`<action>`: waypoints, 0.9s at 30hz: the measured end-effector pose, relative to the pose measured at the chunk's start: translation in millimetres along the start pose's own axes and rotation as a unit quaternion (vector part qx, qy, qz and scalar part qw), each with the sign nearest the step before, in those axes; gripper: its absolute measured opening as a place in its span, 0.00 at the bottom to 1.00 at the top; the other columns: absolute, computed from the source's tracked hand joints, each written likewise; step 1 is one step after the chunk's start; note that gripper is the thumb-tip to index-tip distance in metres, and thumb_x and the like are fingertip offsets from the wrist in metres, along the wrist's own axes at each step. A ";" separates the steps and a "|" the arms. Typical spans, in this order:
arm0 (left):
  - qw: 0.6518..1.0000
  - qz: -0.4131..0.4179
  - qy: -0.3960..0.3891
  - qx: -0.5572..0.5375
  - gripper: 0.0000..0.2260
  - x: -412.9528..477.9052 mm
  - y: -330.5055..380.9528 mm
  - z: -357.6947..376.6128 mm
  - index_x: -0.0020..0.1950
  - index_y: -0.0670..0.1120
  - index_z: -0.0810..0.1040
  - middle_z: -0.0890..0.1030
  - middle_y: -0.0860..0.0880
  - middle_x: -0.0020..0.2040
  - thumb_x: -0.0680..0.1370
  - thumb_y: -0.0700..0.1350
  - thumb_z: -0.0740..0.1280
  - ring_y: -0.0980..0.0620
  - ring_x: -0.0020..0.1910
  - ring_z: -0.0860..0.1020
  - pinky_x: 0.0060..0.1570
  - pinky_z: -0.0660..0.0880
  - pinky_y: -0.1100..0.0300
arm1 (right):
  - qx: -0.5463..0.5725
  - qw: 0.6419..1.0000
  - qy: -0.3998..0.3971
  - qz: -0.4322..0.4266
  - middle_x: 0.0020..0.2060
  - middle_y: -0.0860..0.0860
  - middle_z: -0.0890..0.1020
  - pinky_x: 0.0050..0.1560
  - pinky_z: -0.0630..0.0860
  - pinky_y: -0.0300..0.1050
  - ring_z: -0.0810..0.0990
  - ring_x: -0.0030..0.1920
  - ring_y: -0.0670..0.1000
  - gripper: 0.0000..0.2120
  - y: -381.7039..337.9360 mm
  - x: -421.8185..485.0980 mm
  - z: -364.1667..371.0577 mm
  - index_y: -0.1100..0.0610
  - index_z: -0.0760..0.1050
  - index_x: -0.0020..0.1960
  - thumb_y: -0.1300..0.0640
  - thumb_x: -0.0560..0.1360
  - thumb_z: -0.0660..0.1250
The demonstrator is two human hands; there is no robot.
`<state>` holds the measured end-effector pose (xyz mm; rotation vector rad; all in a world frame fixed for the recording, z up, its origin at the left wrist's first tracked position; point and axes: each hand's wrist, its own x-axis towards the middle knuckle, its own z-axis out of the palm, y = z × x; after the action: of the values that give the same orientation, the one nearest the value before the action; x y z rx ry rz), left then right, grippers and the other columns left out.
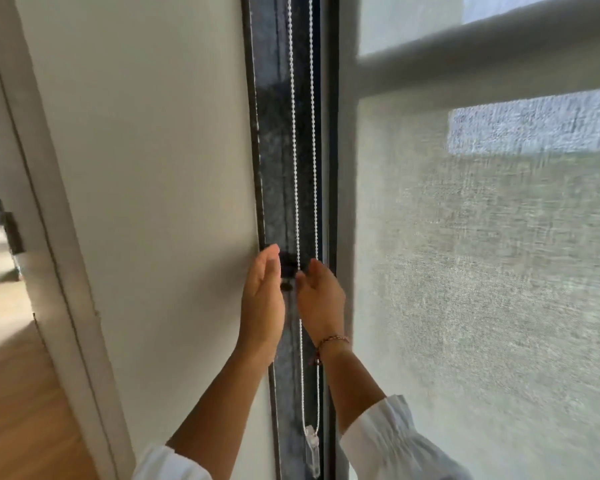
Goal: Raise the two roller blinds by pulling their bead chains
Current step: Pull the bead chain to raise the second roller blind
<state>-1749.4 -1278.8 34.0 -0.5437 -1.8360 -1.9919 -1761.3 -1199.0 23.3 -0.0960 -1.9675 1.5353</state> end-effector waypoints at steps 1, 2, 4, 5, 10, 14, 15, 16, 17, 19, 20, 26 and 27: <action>1.000 0.002 -0.020 -0.016 0.18 6.7 -0.9 -0.9 0.67 0.54 0.68 0.71 0.56 0.66 0.80 0.56 0.52 0.59 0.64 0.69 0.63 0.65 0.60 | -0.008 1.000 0.003 -0.004 0.52 0.52 0.79 0.49 0.73 0.39 0.78 0.49 0.49 0.11 3.1 5.0 7.2 0.57 0.74 0.57 0.59 0.76 0.62; 0.999 0.002 -0.040 -0.030 0.19 13.2 -0.9 -0.6 0.67 0.55 0.68 0.71 0.57 0.65 0.78 0.59 0.52 0.60 0.64 0.69 0.62 0.64 0.62 | -0.022 1.000 0.010 -0.007 0.55 0.53 0.78 0.54 0.73 0.43 0.78 0.52 0.51 0.13 6.2 9.6 13.3 0.57 0.73 0.60 0.58 0.76 0.62; 0.996 0.001 -0.068 -0.052 0.24 26.0 0.0 2.3 0.68 0.55 0.67 0.71 0.58 0.65 0.75 0.62 0.51 0.61 0.65 0.68 0.61 0.62 0.64 | -0.032 0.999 0.038 -0.005 0.58 0.54 0.75 0.58 0.72 0.44 0.77 0.53 0.51 0.16 11.3 18.1 19.2 0.58 0.71 0.63 0.57 0.76 0.62; 0.995 0.003 -0.079 -0.059 0.25 32.5 0.4 4.5 0.69 0.55 0.66 0.70 0.58 0.65 0.75 0.61 0.50 0.61 0.66 0.68 0.62 0.62 0.65 | -0.030 0.998 0.054 -0.006 0.56 0.54 0.75 0.56 0.72 0.42 0.77 0.50 0.49 0.15 13.6 22.3 20.2 0.58 0.72 0.62 0.57 0.76 0.62; 0.995 0.008 -0.085 -0.061 0.18 51.4 5.2 16.8 0.69 0.51 0.67 0.70 0.53 0.69 0.80 0.52 0.54 0.61 0.65 0.68 0.59 0.63 0.70 | 0.004 0.992 0.091 -0.083 0.40 0.53 0.81 0.41 0.71 0.40 0.77 0.40 0.48 0.06 22.0 26.5 14.5 0.58 0.78 0.47 0.59 0.76 0.62; 0.991 0.018 -0.115 -0.064 0.18 71.0 23.9 26.5 0.69 0.49 0.66 0.74 0.53 0.64 0.80 0.49 0.57 0.56 0.65 0.71 0.65 0.65 0.60 | -0.003 0.986 0.122 -0.115 0.37 0.50 0.80 0.39 0.71 0.36 0.76 0.38 0.44 0.11 31.7 19.2 9.0 0.59 0.79 0.45 0.57 0.78 0.60; 0.988 0.015 -0.133 -0.084 0.17 74.8 31.2 28.9 0.69 0.48 0.66 0.75 0.53 0.62 0.80 0.49 0.57 0.55 0.63 0.73 0.65 0.67 0.57 | -0.011 0.983 0.122 -0.134 0.34 0.51 0.79 0.37 0.69 0.37 0.74 0.35 0.44 0.12 32.4 15.5 8.9 0.61 0.78 0.42 0.57 0.78 0.59; 0.982 0.011 -0.154 -0.107 0.16 77.4 38.7 31.4 0.68 0.48 0.67 0.77 0.53 0.59 0.80 0.49 0.56 0.55 0.60 0.76 0.62 0.70 0.57 | -0.025 0.979 0.123 -0.158 0.31 0.53 0.77 0.34 0.67 0.37 0.72 0.33 0.45 0.14 32.8 10.9 9.6 0.62 0.76 0.39 0.57 0.78 0.59; 0.976 0.006 -0.174 -0.130 0.15 78.3 46.0 34.1 0.66 0.49 0.68 0.79 0.54 0.56 0.81 0.50 0.56 0.55 0.56 0.78 0.59 0.73 0.57 | -0.037 0.975 0.124 -0.183 0.29 0.53 0.74 0.32 0.66 0.38 0.70 0.31 0.46 0.14 33.1 6.2 10.6 0.63 0.74 0.37 0.57 0.78 0.59; 0.970 0.010 -0.185 -0.157 0.10 79.2 58.2 38.4 0.59 0.52 0.72 0.81 0.53 0.51 0.81 0.50 0.56 0.55 0.48 0.82 0.49 0.78 0.60 | -0.040 0.967 0.130 -0.216 0.29 0.51 0.72 0.30 0.66 0.40 0.68 0.30 0.48 0.14 32.9 -1.8 12.0 0.63 0.73 0.35 0.58 0.77 0.59; 0.971 0.018 -0.179 -0.158 0.08 78.9 64.9 40.1 0.57 0.53 0.73 0.82 0.53 0.49 0.81 0.49 0.56 0.56 0.45 0.83 0.44 0.79 0.61 | -0.036 0.964 0.133 -0.226 0.28 0.52 0.72 0.29 0.67 0.42 0.69 0.29 0.50 0.15 32.9 -5.1 10.7 0.63 0.73 0.35 0.58 0.77 0.59; 0.974 0.081 -0.099 -0.186 0.09 74.0 107.2 39.5 0.47 0.53 0.78 0.69 0.56 0.25 0.80 0.48 0.57 0.60 0.21 0.63 0.19 0.60 0.67 | -0.008 0.959 0.106 -0.261 0.28 0.53 0.73 0.29 0.66 0.37 0.69 0.29 0.48 0.11 28.2 -22.4 -7.3 0.59 0.75 0.37 0.59 0.76 0.61; 0.976 0.095 -0.083 -0.177 0.11 70.0 111.9 40.1 0.44 0.52 0.78 0.65 0.55 0.24 0.80 0.49 0.57 0.59 0.20 0.60 0.18 0.58 0.66 | -0.004 0.961 0.091 -0.263 0.29 0.55 0.76 0.29 0.67 0.37 0.71 0.30 0.49 0.10 26.3 -25.6 -10.7 0.59 0.77 0.39 0.58 0.76 0.61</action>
<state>-1750.0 -1248.4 168.6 -0.9767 -1.4519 -2.2055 -1743.6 -1192.4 -10.0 0.2573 -1.6770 1.1261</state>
